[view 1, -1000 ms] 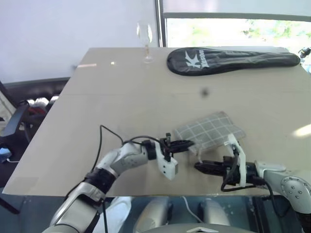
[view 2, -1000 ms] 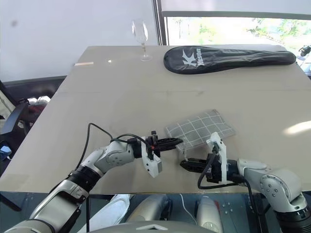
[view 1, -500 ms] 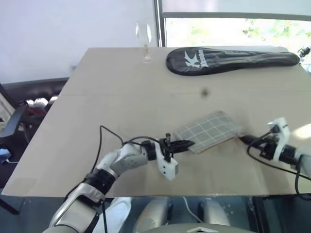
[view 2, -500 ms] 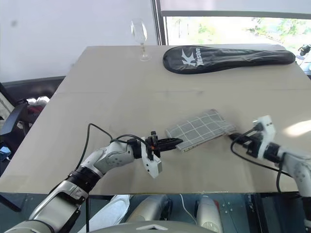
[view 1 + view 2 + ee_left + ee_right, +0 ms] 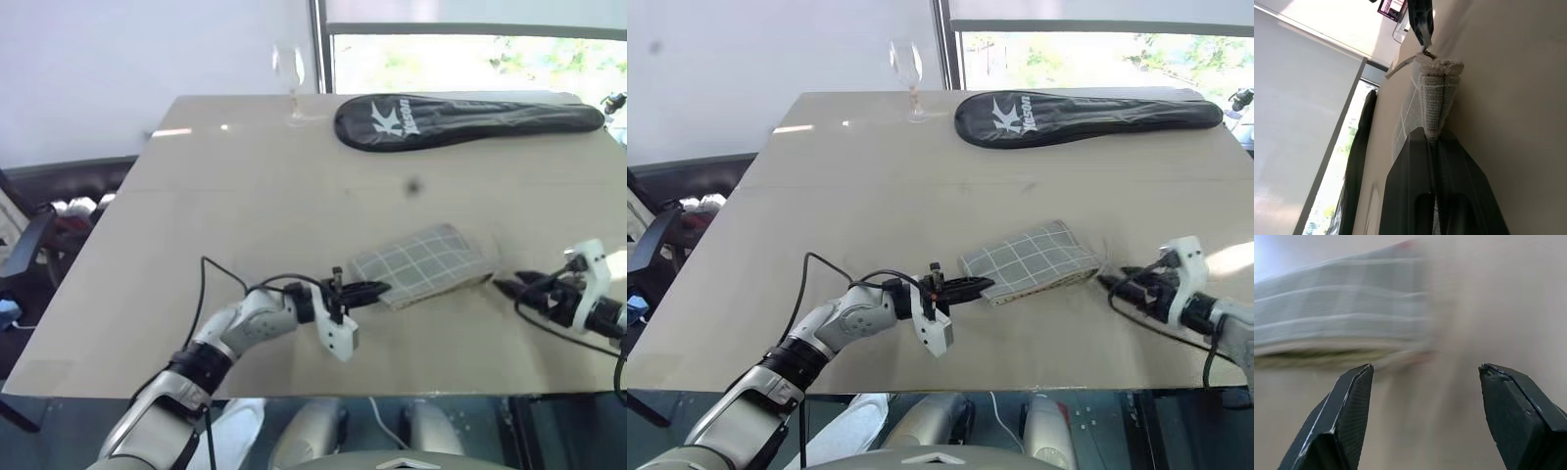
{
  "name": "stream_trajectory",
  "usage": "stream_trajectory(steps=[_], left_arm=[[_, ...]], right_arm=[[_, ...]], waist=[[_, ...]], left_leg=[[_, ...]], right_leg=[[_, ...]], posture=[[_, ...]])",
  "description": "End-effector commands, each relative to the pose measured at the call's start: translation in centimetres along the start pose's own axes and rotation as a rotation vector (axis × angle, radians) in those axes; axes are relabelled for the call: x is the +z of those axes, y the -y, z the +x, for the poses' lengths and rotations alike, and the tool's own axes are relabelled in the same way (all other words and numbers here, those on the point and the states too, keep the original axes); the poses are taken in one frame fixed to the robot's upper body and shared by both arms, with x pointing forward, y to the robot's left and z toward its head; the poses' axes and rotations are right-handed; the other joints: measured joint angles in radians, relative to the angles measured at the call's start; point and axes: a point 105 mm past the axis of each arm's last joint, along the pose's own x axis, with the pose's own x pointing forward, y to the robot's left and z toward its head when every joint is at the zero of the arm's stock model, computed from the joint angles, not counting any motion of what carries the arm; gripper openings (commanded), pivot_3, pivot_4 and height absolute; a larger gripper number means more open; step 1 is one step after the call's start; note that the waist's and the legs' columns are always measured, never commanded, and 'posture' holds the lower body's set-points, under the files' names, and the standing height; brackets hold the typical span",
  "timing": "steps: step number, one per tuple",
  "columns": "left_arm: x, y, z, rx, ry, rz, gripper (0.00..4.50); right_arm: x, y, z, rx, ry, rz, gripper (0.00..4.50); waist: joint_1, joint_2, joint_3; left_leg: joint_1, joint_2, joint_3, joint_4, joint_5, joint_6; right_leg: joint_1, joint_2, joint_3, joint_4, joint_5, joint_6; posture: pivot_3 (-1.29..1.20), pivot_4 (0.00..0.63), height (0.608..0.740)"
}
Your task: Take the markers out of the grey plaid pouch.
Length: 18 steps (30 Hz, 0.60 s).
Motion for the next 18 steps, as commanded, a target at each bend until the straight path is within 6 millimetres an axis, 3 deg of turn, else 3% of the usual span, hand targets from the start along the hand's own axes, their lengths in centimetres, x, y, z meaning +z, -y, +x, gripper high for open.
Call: stream_trajectory(steps=[1, 4, 16, 17, 18], left_arm=[[-0.9, 1.4, -0.2, -0.049, -0.054, -0.042, 0.00], [-0.8, 1.4, -0.2, -0.048, -0.051, -0.044, 0.00], [-0.8, 1.1, 0.0, -0.038, -0.051, -0.043, 0.00], [-0.8, 1.1, 0.0, -0.036, -0.051, -0.043, 0.00], [-0.7, 1.0, 0.0, -0.035, -0.050, -0.043, 0.00]], right_arm=[[0.6, -3.0, 0.1, 0.142, 0.015, -0.029, 3.27], [0.8, -3.7, 0.6, 0.177, 0.039, -0.026, 3.27], [1.3, -2.6, 3.2, 0.161, 0.061, -0.016, 3.27], [1.5, -2.5, 3.5, 0.162, 0.065, -0.014, 2.67], [1.5, -2.4, 3.7, 0.163, 0.067, -0.015, 2.67]], waist=[[0.000, -0.001, 0.000], [0.000, -0.002, 0.001], [0.000, -0.002, 0.001], [0.000, -0.002, 0.001], [0.001, -0.002, 0.001]], left_leg=[[0.000, 0.000, 0.000, 0.000, 0.000, 0.000], [0.000, 0.000, 0.000, 0.000, 0.000, 0.000], [0.000, 0.000, 0.000, 0.000, 0.001, -0.001], [0.000, 0.000, 0.000, 0.000, 0.001, -0.002], [0.000, 0.000, 0.000, 0.000, 0.001, -0.002]], right_leg=[[0.000, 0.000, 0.000, 0.000, 0.000, 0.000], [0.000, 0.000, 0.000, 0.000, 0.000, 0.000], [0.000, 0.000, -0.001, 0.000, 0.000, 0.000], [0.000, 0.000, -0.001, 0.000, 0.000, 0.000], [0.000, 0.000, -0.001, 0.000, 0.000, 0.000]], posture=[[0.00, 0.150, 0.740], [0.00, 0.150, 0.740], [0.00, 0.150, 0.740], [0.00, 0.150, 0.740], [0.00, 0.150, 0.740]])
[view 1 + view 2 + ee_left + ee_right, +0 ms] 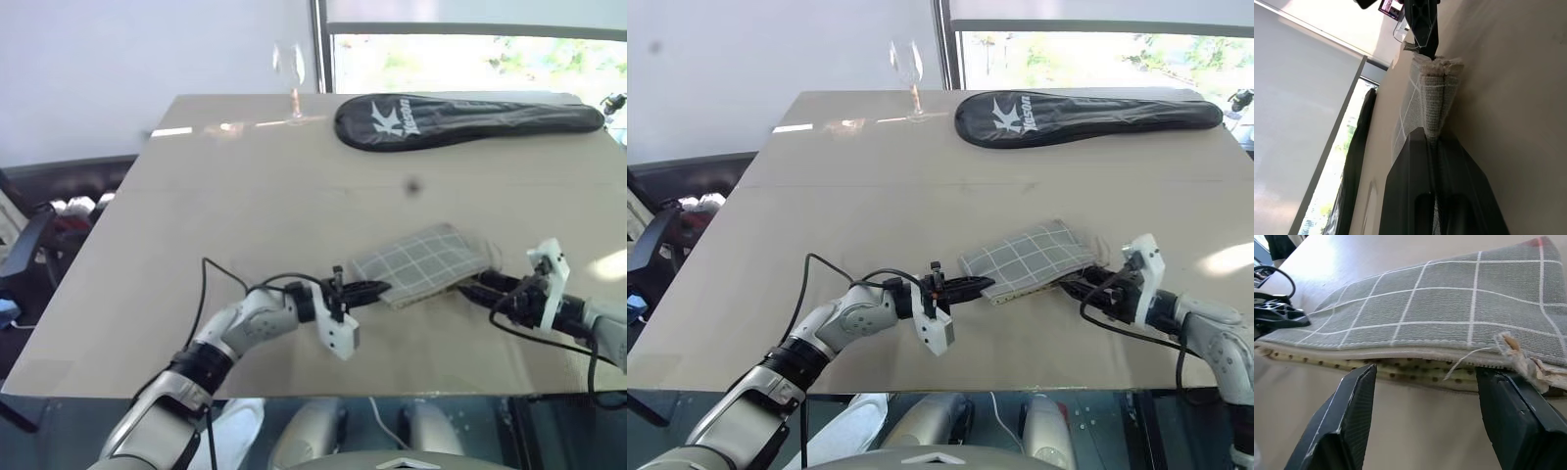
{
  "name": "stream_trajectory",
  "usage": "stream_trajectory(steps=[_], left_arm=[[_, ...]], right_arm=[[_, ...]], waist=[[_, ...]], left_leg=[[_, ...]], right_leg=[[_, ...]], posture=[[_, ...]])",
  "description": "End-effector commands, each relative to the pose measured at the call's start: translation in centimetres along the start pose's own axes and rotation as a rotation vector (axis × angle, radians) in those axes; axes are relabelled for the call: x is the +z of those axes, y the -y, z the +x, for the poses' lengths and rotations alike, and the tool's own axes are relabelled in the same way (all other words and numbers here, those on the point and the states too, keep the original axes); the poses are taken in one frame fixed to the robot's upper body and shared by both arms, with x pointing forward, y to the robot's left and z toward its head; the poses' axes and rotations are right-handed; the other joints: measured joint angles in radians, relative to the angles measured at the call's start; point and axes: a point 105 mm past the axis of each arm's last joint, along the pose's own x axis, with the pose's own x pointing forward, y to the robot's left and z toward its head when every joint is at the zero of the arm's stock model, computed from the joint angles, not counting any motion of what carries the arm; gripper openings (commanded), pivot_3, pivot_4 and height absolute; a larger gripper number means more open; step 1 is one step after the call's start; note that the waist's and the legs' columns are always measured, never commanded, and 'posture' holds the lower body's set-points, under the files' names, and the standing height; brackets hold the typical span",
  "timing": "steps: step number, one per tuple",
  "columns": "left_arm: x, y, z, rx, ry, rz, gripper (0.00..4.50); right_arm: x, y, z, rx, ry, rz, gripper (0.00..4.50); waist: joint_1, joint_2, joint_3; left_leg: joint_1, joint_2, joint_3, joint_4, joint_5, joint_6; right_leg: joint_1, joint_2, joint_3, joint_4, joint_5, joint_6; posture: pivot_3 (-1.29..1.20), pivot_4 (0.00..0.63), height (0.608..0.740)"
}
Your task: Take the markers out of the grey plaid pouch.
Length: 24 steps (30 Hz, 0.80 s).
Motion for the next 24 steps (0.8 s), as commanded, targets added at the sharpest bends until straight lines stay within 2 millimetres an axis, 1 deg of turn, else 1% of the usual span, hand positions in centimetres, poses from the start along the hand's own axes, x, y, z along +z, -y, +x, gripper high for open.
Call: stream_trajectory(steps=[1, 2, 5, 6, 9, 13, 15, 17, 20, 24], left_arm=[[-0.7, 1.0, -0.1, -0.033, -0.048, -0.034, 0.00], [-0.6, 1.0, -0.1, -0.029, -0.046, -0.035, 0.00], [-0.5, 0.7, 0.0, -0.020, -0.043, -0.039, 0.00], [-0.4, 0.6, 0.0, -0.016, -0.041, -0.042, 0.00], [-0.2, -0.3, 0.2, 0.037, -0.039, -0.110, 0.00], [0.0, -2.2, 0.7, 0.145, -0.040, -0.353, 0.00], [0.3, -3.1, 0.9, 0.173, -0.029, -0.443, 0.00], [0.6, -3.8, 1.1, 0.186, -0.015, -0.546, 0.00], [1.5, -4.6, 1.3, 0.181, 0.032, -0.733, 0.00], [2.3, -5.3, 1.2, 0.165, 0.078, -0.863, 0.00]], right_arm=[[1.0, 0.1, 0.7, 0.005, 0.032, -0.039, 2.36], [1.1, 0.3, 1.0, 0.002, 0.039, -0.043, 1.95], [1.4, 0.4, 1.6, -0.001, 0.045, -0.069, 0.48], [1.4, 0.5, 1.8, -0.002, 0.042, -0.084, 0.05], [1.4, 0.4, 2.6, -0.014, 0.006, -0.178, 0.05], [1.6, -1.1, 3.8, 0.056, -0.036, -0.285, 0.05], [1.8, -1.2, 4.4, 0.036, -0.067, -0.361, 0.05], [2.5, -1.4, 4.9, 0.022, -0.089, -0.446, 0.05], [4.2, -2.3, 5.6, 0.032, -0.105, -0.580, 0.05], [4.6, -2.7, 5.7, 0.036, -0.224, -0.749, 0.05]], waist=[[0.000, 0.000, 0.000], [0.000, 0.000, 0.000], [0.000, 0.000, 0.000], [0.000, 0.000, 0.000], [-0.001, 0.000, 0.000], [-0.012, -0.001, 0.002], [-0.023, -0.003, 0.003], [-0.033, -0.004, 0.004], [-0.052, -0.004, 0.004], [-0.053, -0.006, 0.006]], left_leg=[[0.000, 0.000, 0.000, 0.000, 0.000, 0.000], [0.000, 0.000, 0.000, 0.000, 0.000, 0.000], [0.000, 0.000, 0.000, 0.000, 0.001, -0.002], [-0.001, 0.000, 0.000, 0.000, 0.001, -0.002], [-0.001, 0.000, 0.000, 0.000, 0.001, -0.002], [-0.004, 0.000, 0.001, 0.000, 0.001, -0.002], [-0.007, 0.000, 0.000, 0.000, 0.001, -0.002], [-0.010, 0.000, 0.001, 0.000, 0.002, -0.003], [-0.014, 0.000, 0.001, 0.001, 0.002, -0.003], [-0.014, 0.001, 0.001, 0.001, 0.002, -0.003]], right_leg=[[0.000, 0.000, 0.000, 0.000, 0.000, 0.000], [0.000, 0.000, 0.000, 0.000, 0.000, 0.000], [0.000, 0.000, 0.000, 0.000, 0.000, 0.000], [0.000, 0.000, 0.000, 0.000, 0.000, 0.000], [-0.001, 0.000, 0.000, 0.000, 0.000, 0.000], [-0.005, 0.000, 0.000, 0.001, 0.000, 0.000], [-0.008, 0.000, 0.000, 0.001, 0.000, 0.000], [-0.012, 0.001, 0.000, 0.002, 0.000, 0.000], [-0.016, 0.001, 0.000, 0.003, 0.000, 0.000], [-0.016, 0.001, 0.000, 0.002, 0.000, 0.000]], posture=[[0.00, 0.150, 0.740], [0.00, 0.150, 0.740], [0.00, 0.150, 0.740], [0.00, 0.150, 0.740], [0.00, 0.150, 0.740], [0.00, 0.150, 0.740], [0.00, 0.150, 0.740], [0.00, 0.150, 0.740], [0.00, 0.150, 0.740], [0.00, 0.150, 0.740]])
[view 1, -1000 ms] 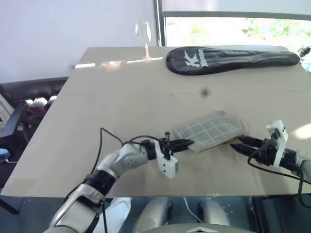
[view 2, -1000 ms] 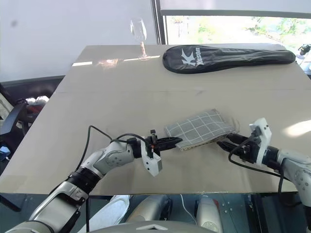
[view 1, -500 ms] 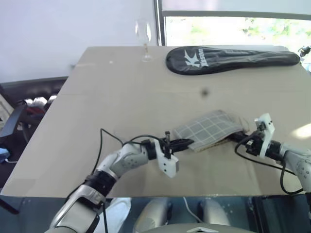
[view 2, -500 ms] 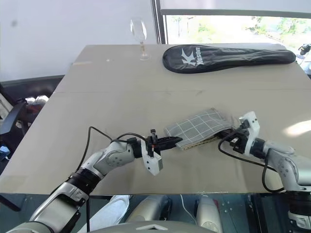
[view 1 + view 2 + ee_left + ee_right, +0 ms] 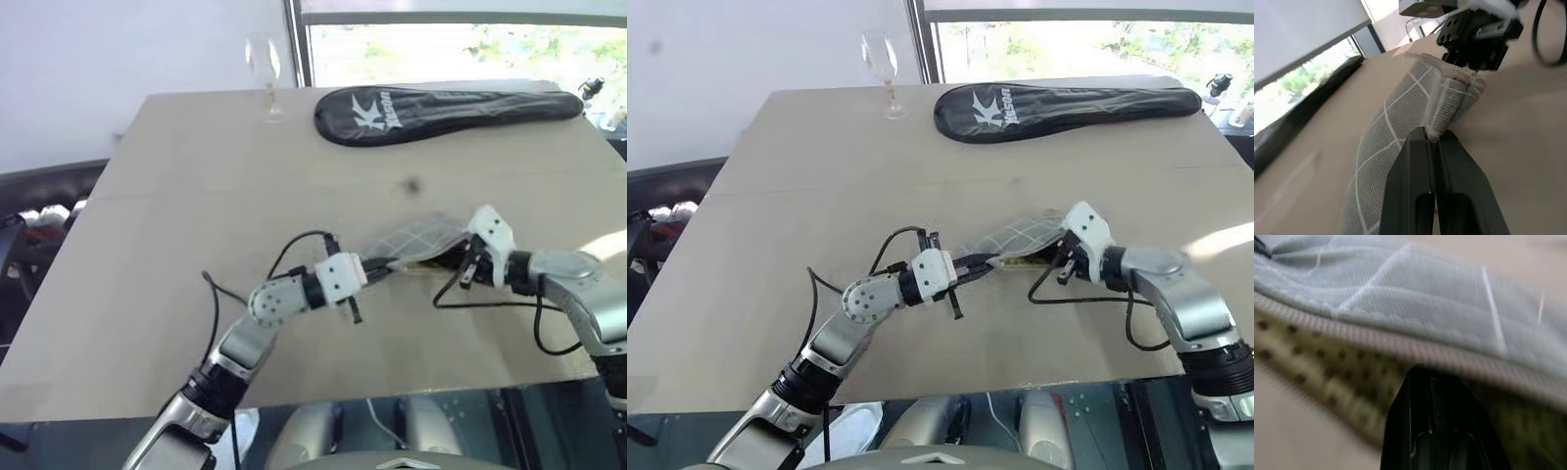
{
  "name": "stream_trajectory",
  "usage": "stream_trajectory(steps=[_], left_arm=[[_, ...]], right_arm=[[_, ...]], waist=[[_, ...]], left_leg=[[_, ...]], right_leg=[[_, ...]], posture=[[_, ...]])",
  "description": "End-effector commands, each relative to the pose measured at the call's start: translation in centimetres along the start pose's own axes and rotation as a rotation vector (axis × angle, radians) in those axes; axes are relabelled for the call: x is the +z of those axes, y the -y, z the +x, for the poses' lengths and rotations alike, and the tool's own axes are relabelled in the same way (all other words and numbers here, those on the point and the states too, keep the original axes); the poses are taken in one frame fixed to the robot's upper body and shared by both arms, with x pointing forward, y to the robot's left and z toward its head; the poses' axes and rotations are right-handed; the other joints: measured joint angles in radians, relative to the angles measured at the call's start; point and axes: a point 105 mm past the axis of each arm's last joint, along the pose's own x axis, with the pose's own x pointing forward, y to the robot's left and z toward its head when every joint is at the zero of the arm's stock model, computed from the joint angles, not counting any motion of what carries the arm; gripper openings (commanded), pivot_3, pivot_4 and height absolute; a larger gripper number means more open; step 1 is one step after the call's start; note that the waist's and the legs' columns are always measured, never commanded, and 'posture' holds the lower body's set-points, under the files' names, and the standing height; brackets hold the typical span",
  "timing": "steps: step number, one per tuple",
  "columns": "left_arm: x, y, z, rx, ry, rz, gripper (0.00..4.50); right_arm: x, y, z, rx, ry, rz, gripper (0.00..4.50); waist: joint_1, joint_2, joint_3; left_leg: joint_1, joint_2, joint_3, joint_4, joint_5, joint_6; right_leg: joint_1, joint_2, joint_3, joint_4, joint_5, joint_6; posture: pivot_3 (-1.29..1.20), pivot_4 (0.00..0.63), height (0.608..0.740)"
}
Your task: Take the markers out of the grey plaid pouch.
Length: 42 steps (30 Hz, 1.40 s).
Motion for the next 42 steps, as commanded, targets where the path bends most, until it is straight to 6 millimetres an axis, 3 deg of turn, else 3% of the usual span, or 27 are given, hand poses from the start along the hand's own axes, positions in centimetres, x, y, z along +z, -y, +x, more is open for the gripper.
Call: stream_trajectory(steps=[1, 7, 8, 11, 16, 17, 21, 26, 29, 36, 42], left_arm=[[2.2, -0.3, -0.1, -0.020, 0.070, -0.117, 0.00], [3.7, 0.0, -0.4, -0.068, 0.122, -0.263, 0.00], [3.8, 0.1, -0.4, -0.072, 0.126, -0.283, 0.00], [3.9, 0.3, -0.4, -0.082, 0.130, -0.330, 0.00], [3.2, 1.0, -0.4, -0.103, 0.115, -0.403, 0.00], [3.0, 1.1, -0.4, -0.105, 0.111, -0.406, 0.00], [2.5, 1.3, -0.2, -0.100, 0.104, -0.420, 0.00], [2.2, 1.4, -0.1, -0.098, 0.097, -0.416, 0.00], [1.8, 1.5, -0.2, -0.093, 0.079, -0.404, 0.00], [1.0, 2.0, -0.4, -0.109, 0.045, -0.345, 0.00], [0.3, 2.1, -0.6, -0.117, 0.015, -0.270, 0.00]], right_arm=[[1.2, -0.5, -0.2, 0.033, -0.101, -0.224, 0.05], [2.3, -0.4, -2.9, 0.113, -0.359, -0.467, 0.05], [2.4, -0.5, -3.3, 0.128, -0.384, -0.485, 0.28], [2.5, -1.0, -3.5, 0.177, -0.428, -0.517, 1.27], [1.6, -0.9, -1.5, 0.197, -0.455, -0.525, 3.85], [0.9, -0.9, -1.3, 0.210, -0.477, -0.530, 4.12], [-1.7, -1.0, -0.3, 0.255, -0.542, -0.534, 4.12], [-2.7, -0.3, 0.4, 0.245, -0.551, -0.537, 4.12], [-2.8, -0.3, 0.6, 0.246, -0.535, -0.535, 3.38], [-1.9, -0.1, 0.1, 0.208, -0.503, -0.542, 0.47], [-0.3, 0.2, -0.9, 0.156, -0.466, -0.545, 0.48]], waist=[[0.001, 0.000, 0.001], [0.003, -0.001, 0.004], [0.003, -0.002, 0.004], [0.003, -0.002, 0.005], [0.001, -0.003, 0.005], [0.002, -0.003, 0.005], [0.004, -0.004, 0.005], [0.003, -0.004, 0.005], [0.003, -0.005, 0.005], [0.003, -0.007, 0.004], [0.004, -0.006, 0.004]], left_leg=[[0.000, 0.000, 0.000, 0.000, 0.000, 0.000], [-0.002, 0.000, 0.000, 0.001, 0.000, 0.000], [-0.001, 0.000, 0.000, 0.001, 0.000, 0.000], [-0.002, 0.001, 0.000, 0.000, 0.000, 0.000], [-0.001, 0.001, 0.001, 0.001, 0.000, 0.000], [-0.001, 0.001, 0.001, 0.001, 0.000, 0.000], [-0.001, 0.000, 0.001, 0.001, 0.000, -0.001], [-0.001, 0.000, 0.001, 0.001, 0.000, -0.001], [0.000, 0.001, 0.001, 0.001, 0.001, -0.001], [0.003, 0.001, 0.001, 0.002, 0.001, -0.001], [0.002, 0.000, 0.001, 0.002, 0.001, -0.001]], right_leg=[[0.000, 0.000, 0.000, 0.000, 0.000, 0.000], [-0.001, 0.000, -0.001, -0.001, 0.000, 0.000], [0.000, 0.000, -0.001, -0.001, 0.000, 0.000], [0.000, 0.000, 0.000, -0.002, 0.000, 0.000], [-0.001, 0.000, 0.001, -0.001, 0.000, 0.000], [-0.001, 0.000, 0.001, -0.001, 0.000, 0.000], [0.000, 0.000, 0.000, -0.001, 0.000, 0.000], [0.000, 0.000, 0.000, -0.001, 0.000, 0.000], [0.000, 0.000, 0.000, -0.001, 0.000, 0.000], [0.003, 0.000, 0.001, 0.000, 0.000, 0.000], [0.002, 0.000, 0.001, 0.000, 0.000, 0.000]], posture=[[0.00, 0.150, 0.740], [0.00, 0.150, 0.740], [0.00, 0.150, 0.740], [0.00, 0.150, 0.740], [0.00, 0.150, 0.740], [0.00, 0.150, 0.740], [0.00, 0.150, 0.740], [0.00, 0.150, 0.740], [0.00, 0.150, 0.740], [0.00, 0.150, 0.740], [0.00, 0.150, 0.740]])
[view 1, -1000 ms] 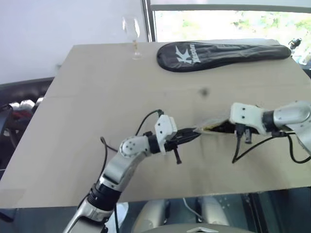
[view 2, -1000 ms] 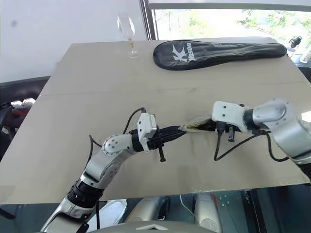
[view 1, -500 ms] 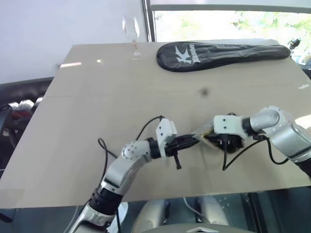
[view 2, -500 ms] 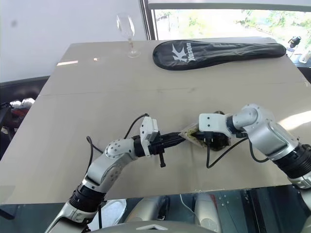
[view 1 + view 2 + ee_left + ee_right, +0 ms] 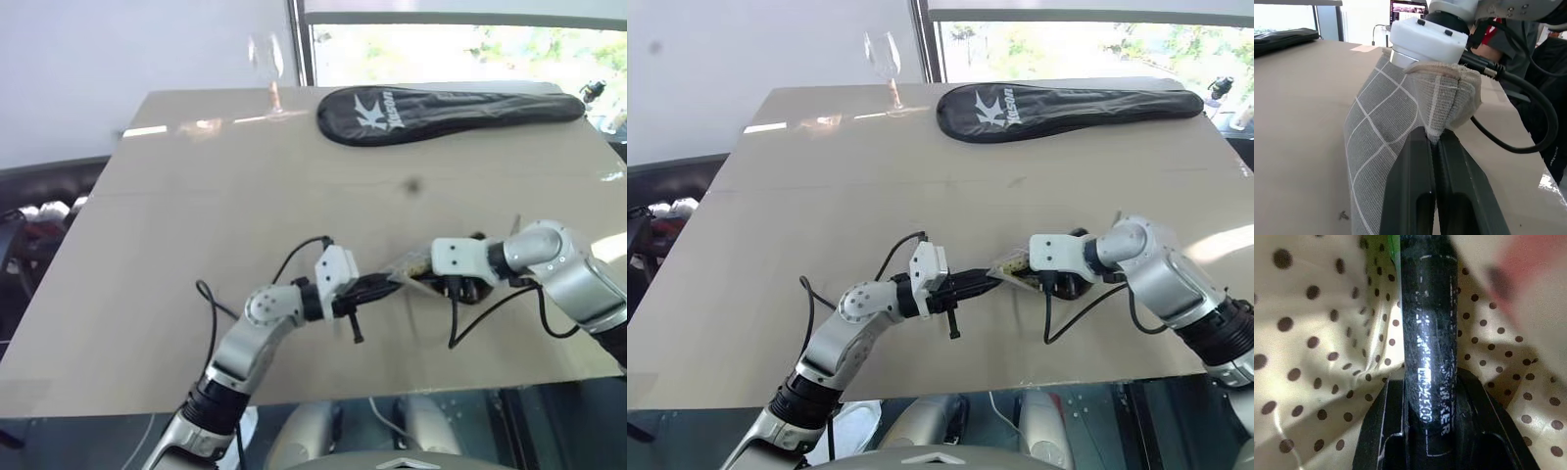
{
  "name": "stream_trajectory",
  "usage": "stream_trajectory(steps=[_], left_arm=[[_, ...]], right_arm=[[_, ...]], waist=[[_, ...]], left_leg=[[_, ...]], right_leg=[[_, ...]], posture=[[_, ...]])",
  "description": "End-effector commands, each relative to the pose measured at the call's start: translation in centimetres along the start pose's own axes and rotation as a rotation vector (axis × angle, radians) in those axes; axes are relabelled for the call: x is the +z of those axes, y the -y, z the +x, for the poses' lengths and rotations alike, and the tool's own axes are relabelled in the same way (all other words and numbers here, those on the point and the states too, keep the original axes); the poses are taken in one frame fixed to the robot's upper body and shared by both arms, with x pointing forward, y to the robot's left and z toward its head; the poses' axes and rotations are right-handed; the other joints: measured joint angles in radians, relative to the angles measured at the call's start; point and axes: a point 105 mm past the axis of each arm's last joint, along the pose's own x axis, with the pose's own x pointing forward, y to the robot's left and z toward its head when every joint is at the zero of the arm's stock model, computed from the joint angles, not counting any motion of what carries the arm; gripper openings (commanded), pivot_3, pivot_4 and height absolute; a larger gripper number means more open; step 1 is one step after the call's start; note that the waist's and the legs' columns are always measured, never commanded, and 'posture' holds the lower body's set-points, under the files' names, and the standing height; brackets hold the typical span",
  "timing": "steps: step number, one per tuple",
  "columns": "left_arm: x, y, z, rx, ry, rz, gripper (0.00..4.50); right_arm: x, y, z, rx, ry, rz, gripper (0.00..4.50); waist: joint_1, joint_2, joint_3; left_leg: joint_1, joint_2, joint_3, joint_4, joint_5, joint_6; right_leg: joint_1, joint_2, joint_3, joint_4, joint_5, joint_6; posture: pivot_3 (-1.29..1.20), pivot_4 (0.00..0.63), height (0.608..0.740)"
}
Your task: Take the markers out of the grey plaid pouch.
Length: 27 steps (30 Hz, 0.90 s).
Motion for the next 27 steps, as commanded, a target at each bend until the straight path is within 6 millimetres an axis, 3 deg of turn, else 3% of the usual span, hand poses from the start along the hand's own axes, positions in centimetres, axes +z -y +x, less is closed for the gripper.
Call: stream_trajectory(steps=[1, 13, 18, 21, 27], left_arm=[[0.0, 0.3, 0.0, -0.018, -0.004, 0.062, 0.00], [-0.6, 0.0, -0.4, 0.001, -0.023, 0.095, 0.00], [-0.8, -0.2, -0.5, 0.012, -0.037, 0.127, 0.00], [-0.9, -0.5, -0.6, 0.022, -0.046, 0.153, 0.00], [-1.0, -0.8, -0.6, 0.033, -0.053, 0.172, 0.00]], right_arm=[[-0.2, 1.1, -1.9, -0.082, -0.017, 0.022, 0.48], [-0.1, 1.5, -5.2, -0.135, -0.006, 0.107, 0.48], [0.1, 1.0, -6.0, -0.106, 0.035, 0.238, 0.48], [-0.1, 0.9, -6.0, -0.105, 0.052, 0.306, 0.48], [0.2, 0.9, -4.6, -0.112, 0.078, 0.285, 0.48]], waist=[[-0.001, 0.000, 0.000], [-0.001, 0.000, 0.000], [-0.001, 0.000, 0.000], [-0.001, 0.000, 0.000], [-0.001, 0.001, 0.000]], left_leg=[[-0.001, 0.000, 0.000, 0.000, 0.000, 0.000], [-0.002, 0.000, 0.000, 0.000, 0.000, 0.000], [-0.002, 0.000, 0.000, 0.000, 0.000, 0.000], [-0.002, 0.000, 0.000, 0.000, 0.000, 0.000], [-0.002, 0.000, 0.000, 0.000, 0.000, 0.000]], right_leg=[[0.000, 0.000, 0.000, 0.000, 0.000, 0.000], [-0.002, 0.000, 0.000, 0.000, 0.000, 0.000], [-0.002, 0.000, 0.000, 0.000, 0.000, 0.000], [-0.002, 0.000, 0.001, 0.000, 0.000, 0.000], [-0.002, 0.000, 0.001, 0.000, 0.000, 0.000]], posture=[[0.00, 0.150, 0.740], [0.00, 0.150, 0.740], [0.00, 0.150, 0.740], [0.00, 0.150, 0.740], [0.00, 0.150, 0.740]])
